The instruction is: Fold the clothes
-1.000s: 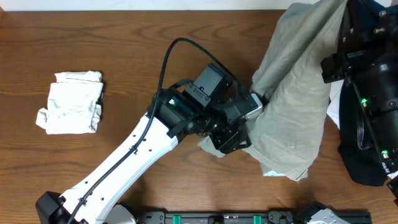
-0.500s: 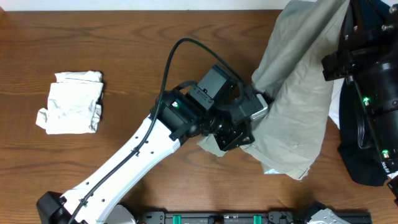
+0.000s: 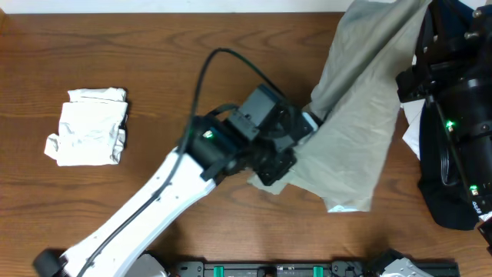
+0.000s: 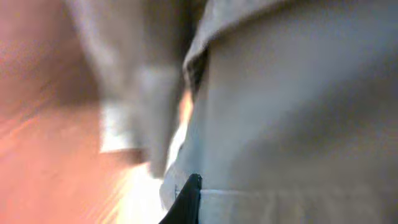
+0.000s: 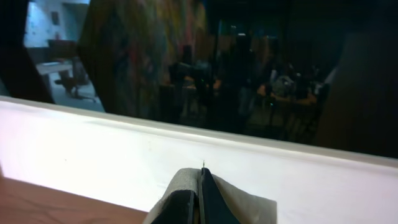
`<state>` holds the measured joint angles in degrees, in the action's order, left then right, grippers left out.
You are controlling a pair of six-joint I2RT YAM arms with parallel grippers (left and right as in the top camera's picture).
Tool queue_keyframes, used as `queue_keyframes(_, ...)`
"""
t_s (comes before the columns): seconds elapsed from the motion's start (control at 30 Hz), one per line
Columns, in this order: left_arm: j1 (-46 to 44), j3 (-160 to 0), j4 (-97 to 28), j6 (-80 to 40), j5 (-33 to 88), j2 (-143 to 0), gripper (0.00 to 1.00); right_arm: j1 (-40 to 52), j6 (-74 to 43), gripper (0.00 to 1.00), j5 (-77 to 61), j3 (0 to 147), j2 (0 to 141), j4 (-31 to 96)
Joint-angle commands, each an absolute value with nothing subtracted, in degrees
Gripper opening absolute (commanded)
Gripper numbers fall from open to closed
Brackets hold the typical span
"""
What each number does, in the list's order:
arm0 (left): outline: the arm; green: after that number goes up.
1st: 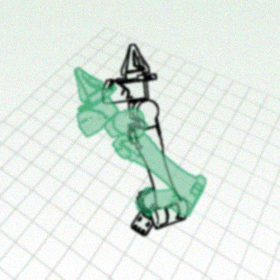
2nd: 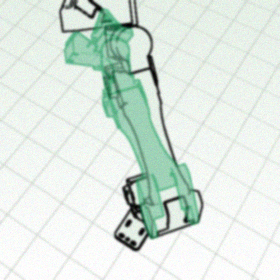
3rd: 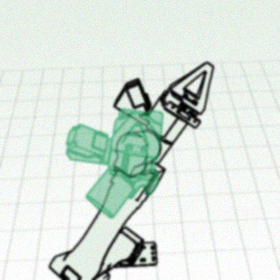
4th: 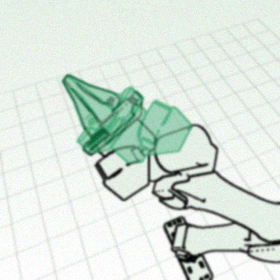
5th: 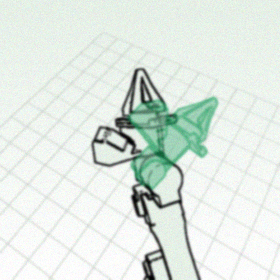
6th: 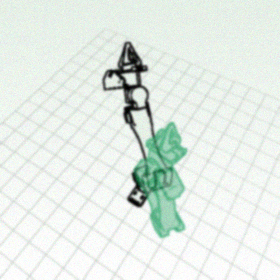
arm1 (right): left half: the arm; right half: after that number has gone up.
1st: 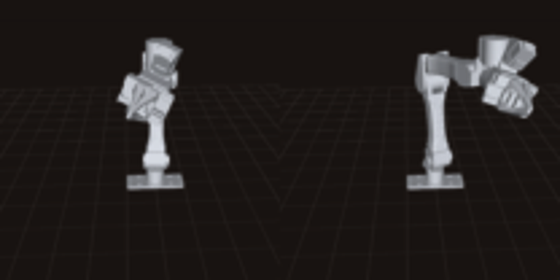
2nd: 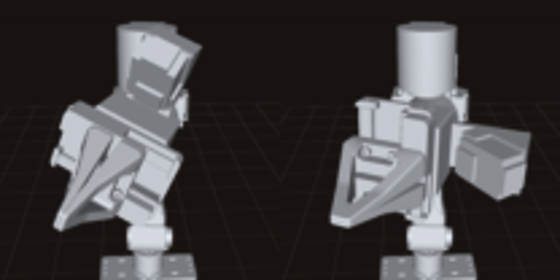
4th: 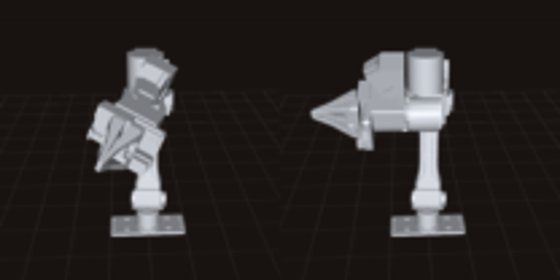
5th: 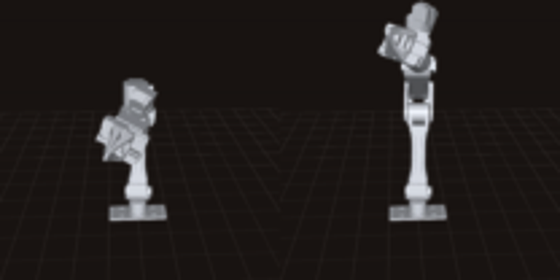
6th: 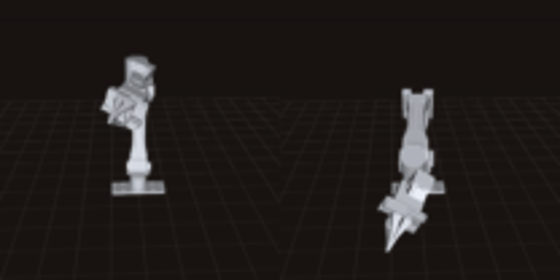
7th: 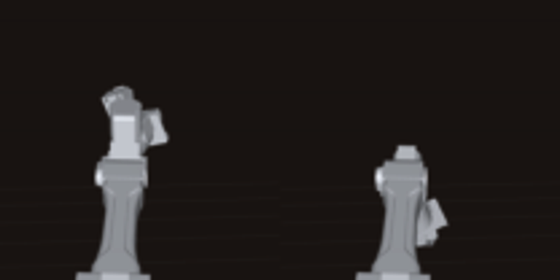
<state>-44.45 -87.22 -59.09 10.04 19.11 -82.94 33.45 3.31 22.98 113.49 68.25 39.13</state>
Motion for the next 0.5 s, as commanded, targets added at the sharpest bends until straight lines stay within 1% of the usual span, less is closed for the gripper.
queue_keyframes(0.0,-41.78,-93.41,-60.82,8.19,10.2,-75.96,0.06,32.62,2.2,0.01,28.56,113.99,66.7,40.25)
queue_keyframes(0.27,-31.64,-103.26,-65.8,5.39,5.5,-65.3,0.06,32.64,2.13,0.01,34.94,113.99,65.34,47.33)
queue_keyframes(0.47,-29.04,-107.77,-68.25,3.75,3.18,-60.64,0.06,32.64,-0.62,0.01,36.67,113.99,62.94,51.46)
